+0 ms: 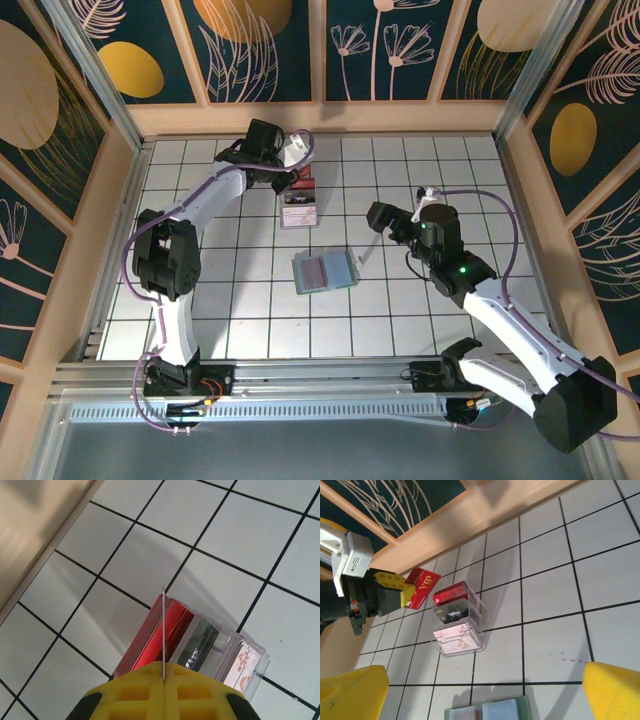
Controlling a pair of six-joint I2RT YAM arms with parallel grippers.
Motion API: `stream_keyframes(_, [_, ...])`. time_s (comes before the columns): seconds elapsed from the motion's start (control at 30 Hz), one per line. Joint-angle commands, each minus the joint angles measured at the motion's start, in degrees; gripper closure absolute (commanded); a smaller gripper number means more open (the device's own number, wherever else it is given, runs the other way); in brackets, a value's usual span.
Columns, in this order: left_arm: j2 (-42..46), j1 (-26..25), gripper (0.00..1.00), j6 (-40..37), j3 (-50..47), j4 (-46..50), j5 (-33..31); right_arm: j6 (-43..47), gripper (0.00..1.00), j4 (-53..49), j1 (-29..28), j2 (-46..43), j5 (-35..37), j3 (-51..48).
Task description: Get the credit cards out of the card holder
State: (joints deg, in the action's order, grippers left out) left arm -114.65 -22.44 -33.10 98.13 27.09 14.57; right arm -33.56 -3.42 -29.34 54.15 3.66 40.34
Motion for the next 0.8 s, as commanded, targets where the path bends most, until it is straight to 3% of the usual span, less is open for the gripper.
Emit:
stream_keyframes(0.0, [-2.15, 0.72, 1.00, -4.55, 3.34, 3.93, 0.81, -1.32, 0.01, -1.48, 0.59, -0.45, 3.24, 2.46])
stream_keyframes(0.77, [-10.47, 1.69, 1.00, -10.35, 11.46, 9.25, 0.15, -2.58, 0.01, -3.67, 1.29, -1.13, 3.94, 2.45])
